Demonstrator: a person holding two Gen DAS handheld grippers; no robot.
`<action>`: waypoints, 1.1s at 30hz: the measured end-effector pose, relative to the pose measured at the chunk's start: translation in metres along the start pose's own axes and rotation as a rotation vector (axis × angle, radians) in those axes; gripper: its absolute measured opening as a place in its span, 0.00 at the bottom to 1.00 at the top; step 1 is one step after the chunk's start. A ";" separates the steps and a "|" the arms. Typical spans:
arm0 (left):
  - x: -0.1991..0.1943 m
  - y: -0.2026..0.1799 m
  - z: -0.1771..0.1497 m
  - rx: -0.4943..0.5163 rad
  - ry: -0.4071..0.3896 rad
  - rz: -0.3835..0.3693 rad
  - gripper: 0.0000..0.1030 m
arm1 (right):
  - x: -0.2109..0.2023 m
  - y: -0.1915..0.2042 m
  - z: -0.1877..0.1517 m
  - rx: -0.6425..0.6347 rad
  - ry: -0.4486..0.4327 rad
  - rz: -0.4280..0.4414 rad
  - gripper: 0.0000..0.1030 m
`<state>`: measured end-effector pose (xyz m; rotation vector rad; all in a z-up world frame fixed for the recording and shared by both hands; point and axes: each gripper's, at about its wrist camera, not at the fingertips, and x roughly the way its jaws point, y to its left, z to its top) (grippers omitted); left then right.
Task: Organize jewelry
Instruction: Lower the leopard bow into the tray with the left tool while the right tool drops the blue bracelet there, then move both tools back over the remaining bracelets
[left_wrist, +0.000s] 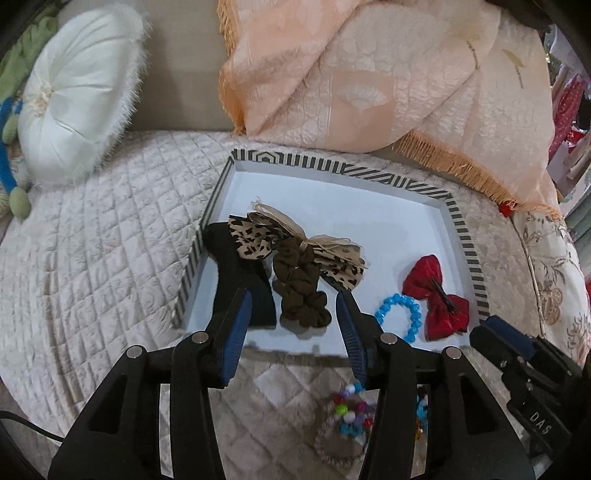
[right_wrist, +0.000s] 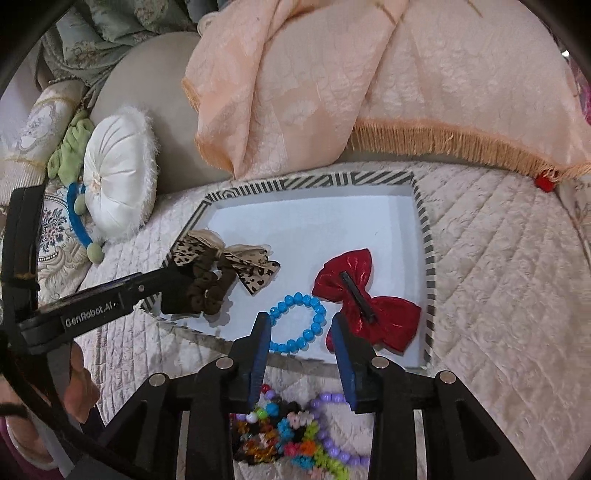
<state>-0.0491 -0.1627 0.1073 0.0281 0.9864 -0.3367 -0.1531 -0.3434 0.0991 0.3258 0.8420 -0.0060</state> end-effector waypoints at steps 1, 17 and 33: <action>-0.005 0.000 -0.003 0.002 -0.010 0.004 0.46 | -0.004 0.002 -0.002 0.002 -0.005 -0.001 0.32; -0.069 -0.002 -0.061 0.027 -0.100 0.051 0.46 | -0.065 0.027 -0.043 -0.020 -0.058 -0.045 0.40; -0.106 -0.001 -0.102 0.056 -0.134 0.042 0.46 | -0.101 0.036 -0.072 -0.031 -0.072 -0.049 0.51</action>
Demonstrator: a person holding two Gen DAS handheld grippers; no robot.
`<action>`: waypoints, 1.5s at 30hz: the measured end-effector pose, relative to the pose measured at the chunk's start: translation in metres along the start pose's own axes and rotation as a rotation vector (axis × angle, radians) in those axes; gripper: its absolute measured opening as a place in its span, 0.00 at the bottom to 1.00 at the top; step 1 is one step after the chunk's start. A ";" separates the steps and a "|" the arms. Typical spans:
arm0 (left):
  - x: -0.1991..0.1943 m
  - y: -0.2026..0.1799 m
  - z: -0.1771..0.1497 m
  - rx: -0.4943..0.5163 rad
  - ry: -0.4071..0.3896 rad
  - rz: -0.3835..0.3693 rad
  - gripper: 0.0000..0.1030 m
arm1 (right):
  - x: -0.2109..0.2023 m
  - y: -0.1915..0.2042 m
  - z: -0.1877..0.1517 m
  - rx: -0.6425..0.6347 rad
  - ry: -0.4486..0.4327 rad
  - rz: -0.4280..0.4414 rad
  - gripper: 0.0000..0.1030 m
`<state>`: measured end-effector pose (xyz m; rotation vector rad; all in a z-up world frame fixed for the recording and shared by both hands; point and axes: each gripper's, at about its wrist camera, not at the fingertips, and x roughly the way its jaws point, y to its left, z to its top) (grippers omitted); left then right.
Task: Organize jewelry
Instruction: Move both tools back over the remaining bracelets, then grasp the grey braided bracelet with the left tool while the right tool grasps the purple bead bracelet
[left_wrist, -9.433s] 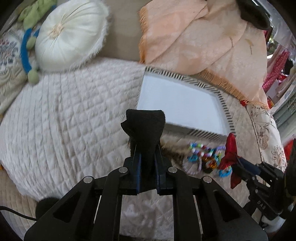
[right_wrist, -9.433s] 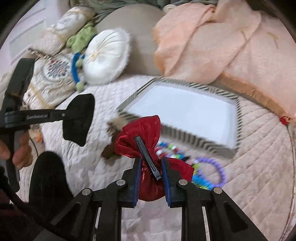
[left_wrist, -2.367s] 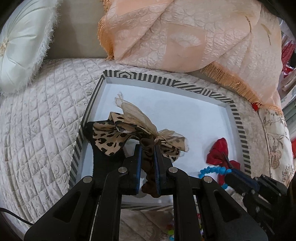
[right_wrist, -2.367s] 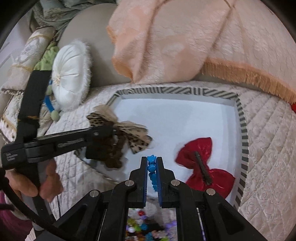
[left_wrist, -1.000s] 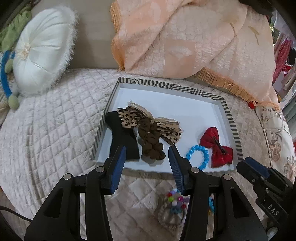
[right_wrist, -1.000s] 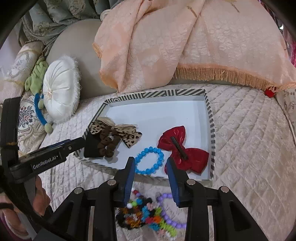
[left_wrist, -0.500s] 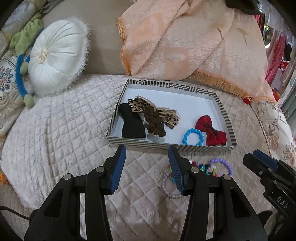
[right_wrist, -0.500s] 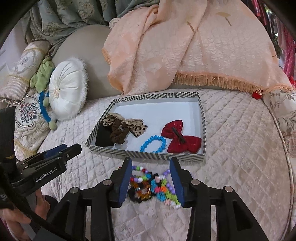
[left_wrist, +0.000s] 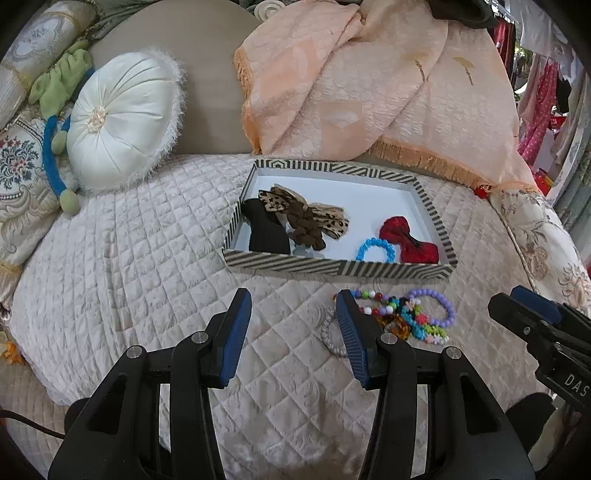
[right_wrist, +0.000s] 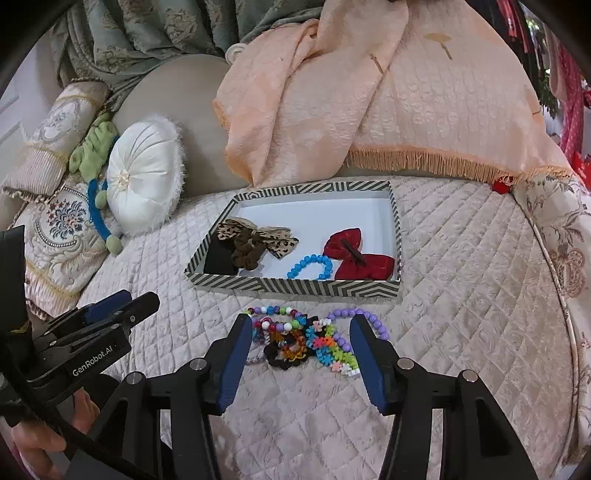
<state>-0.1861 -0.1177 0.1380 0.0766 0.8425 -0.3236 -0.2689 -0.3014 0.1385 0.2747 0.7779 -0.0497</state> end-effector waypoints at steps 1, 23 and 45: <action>-0.001 0.002 -0.001 -0.008 0.009 -0.013 0.46 | -0.001 0.000 -0.001 -0.003 0.004 -0.002 0.52; 0.080 0.018 -0.016 -0.101 0.279 -0.158 0.47 | 0.069 -0.069 -0.022 0.027 0.155 -0.078 0.52; 0.137 -0.014 -0.017 0.012 0.317 -0.135 0.06 | 0.127 -0.075 0.000 -0.128 0.138 -0.078 0.08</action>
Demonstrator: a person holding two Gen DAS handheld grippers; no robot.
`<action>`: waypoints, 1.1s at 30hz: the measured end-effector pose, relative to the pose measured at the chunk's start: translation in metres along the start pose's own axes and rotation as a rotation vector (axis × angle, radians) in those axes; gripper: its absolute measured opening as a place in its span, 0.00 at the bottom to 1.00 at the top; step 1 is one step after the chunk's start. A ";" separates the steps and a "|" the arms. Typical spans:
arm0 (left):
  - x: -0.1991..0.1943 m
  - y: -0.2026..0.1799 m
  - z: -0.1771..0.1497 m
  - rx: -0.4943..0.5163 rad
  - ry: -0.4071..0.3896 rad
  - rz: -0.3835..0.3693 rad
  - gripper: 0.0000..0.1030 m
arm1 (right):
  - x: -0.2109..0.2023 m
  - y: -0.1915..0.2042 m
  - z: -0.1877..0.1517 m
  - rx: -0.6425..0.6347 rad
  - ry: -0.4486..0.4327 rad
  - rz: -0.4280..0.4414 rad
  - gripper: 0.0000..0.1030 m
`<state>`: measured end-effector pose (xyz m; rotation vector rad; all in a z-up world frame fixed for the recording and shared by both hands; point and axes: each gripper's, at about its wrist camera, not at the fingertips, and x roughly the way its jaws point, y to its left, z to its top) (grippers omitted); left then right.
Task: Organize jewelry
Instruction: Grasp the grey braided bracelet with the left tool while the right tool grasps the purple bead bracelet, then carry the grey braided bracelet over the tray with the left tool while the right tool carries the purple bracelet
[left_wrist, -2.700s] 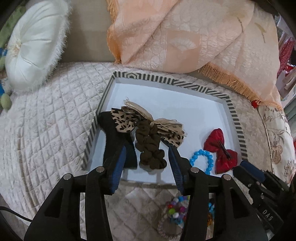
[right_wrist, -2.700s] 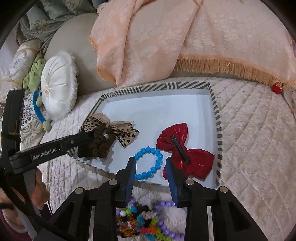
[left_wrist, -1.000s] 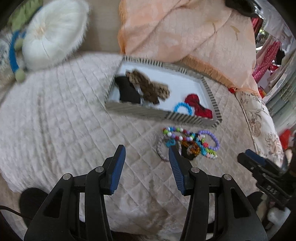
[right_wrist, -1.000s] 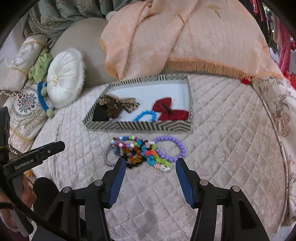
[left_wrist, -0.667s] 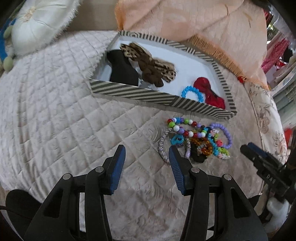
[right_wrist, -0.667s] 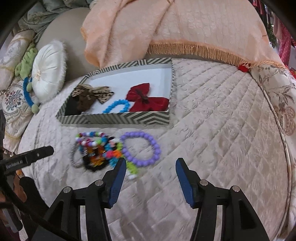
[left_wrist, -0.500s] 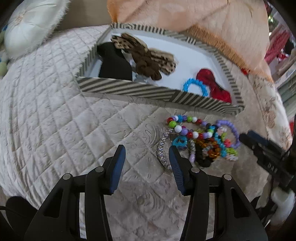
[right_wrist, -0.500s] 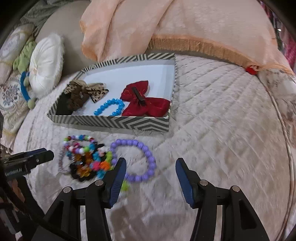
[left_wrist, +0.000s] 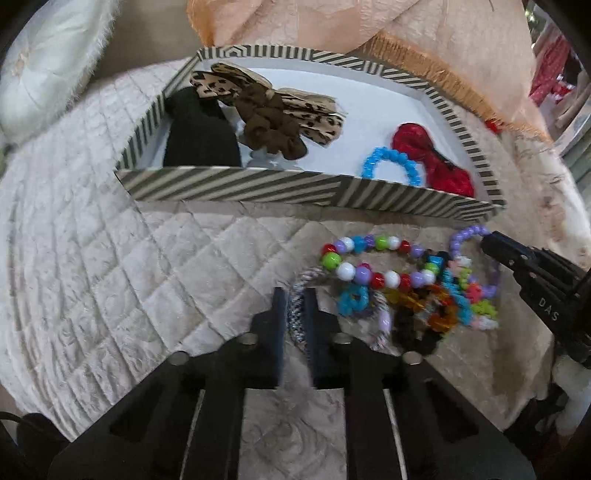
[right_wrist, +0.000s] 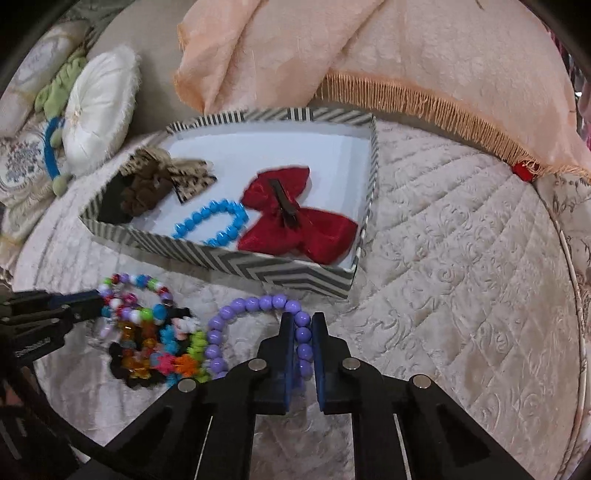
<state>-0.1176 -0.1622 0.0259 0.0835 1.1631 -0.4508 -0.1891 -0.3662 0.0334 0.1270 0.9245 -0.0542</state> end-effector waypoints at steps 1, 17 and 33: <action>-0.002 0.002 0.000 -0.005 0.002 -0.014 0.06 | -0.009 0.001 0.001 -0.001 -0.017 0.005 0.08; -0.100 0.008 0.005 0.031 -0.172 -0.052 0.06 | -0.112 0.014 0.026 -0.053 -0.177 0.016 0.08; -0.125 -0.005 0.031 0.065 -0.248 -0.002 0.06 | -0.141 0.032 0.046 -0.102 -0.225 0.036 0.08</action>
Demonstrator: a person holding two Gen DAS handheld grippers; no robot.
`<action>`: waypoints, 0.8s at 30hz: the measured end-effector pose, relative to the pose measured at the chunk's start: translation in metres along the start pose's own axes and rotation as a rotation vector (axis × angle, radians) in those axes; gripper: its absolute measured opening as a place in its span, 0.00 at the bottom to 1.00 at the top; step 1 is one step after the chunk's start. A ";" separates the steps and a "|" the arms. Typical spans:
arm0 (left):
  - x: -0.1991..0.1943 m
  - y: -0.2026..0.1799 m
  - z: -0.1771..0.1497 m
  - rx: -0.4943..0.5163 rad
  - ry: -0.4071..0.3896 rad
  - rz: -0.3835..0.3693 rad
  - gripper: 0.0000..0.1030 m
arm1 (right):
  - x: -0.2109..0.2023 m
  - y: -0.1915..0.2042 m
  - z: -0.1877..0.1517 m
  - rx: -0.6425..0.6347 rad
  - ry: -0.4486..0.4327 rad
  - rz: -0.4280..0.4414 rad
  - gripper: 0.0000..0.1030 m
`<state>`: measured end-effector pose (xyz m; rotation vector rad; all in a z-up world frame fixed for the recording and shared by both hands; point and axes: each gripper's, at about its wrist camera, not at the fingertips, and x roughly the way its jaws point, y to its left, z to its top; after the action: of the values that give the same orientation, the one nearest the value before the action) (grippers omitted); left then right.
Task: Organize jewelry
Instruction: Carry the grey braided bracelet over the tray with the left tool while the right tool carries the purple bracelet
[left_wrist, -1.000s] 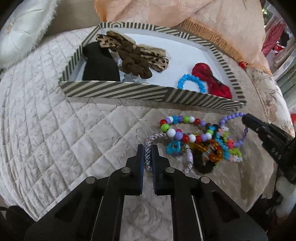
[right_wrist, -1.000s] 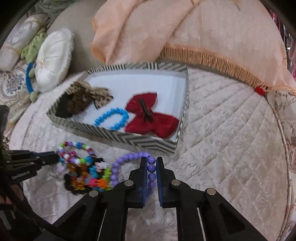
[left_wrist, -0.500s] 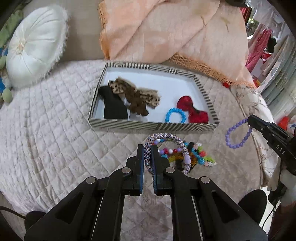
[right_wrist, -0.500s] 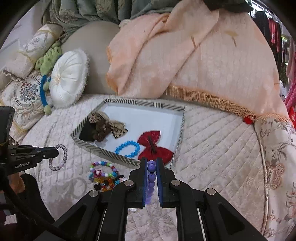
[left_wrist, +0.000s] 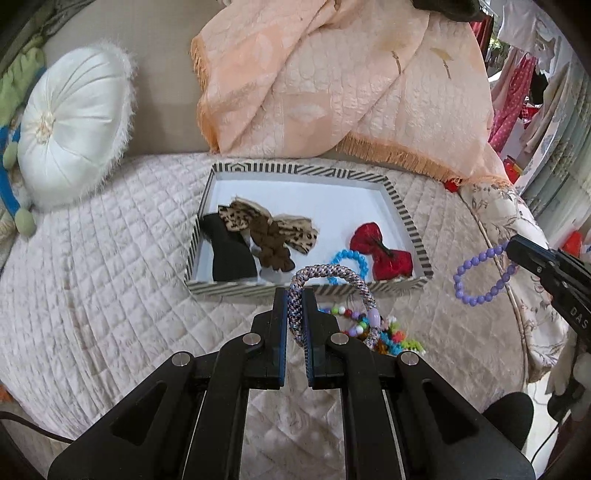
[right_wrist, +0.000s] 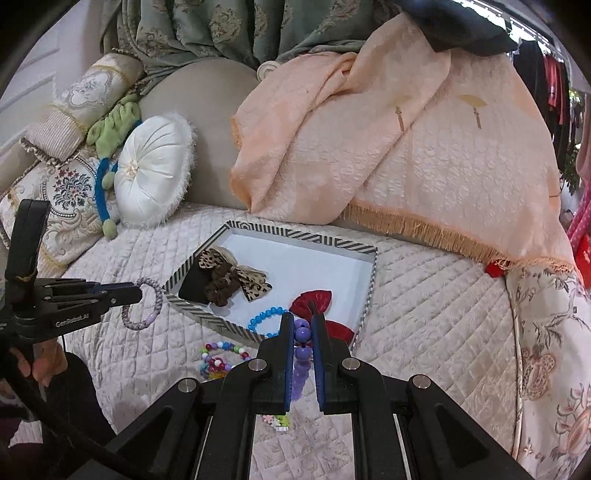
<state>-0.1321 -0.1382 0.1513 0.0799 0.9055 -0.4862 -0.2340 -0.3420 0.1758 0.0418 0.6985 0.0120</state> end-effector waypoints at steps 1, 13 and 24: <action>0.001 -0.001 0.002 0.001 -0.002 0.004 0.06 | 0.001 0.001 0.001 -0.002 0.000 0.001 0.08; 0.028 -0.008 0.034 0.042 -0.020 0.077 0.06 | 0.036 -0.007 0.020 0.002 0.034 0.011 0.08; 0.082 -0.002 0.070 0.038 0.013 0.092 0.06 | 0.094 -0.028 0.040 0.023 0.100 -0.007 0.08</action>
<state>-0.0389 -0.1891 0.1325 0.1590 0.9013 -0.4177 -0.1363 -0.3693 0.1453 0.0614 0.7992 -0.0005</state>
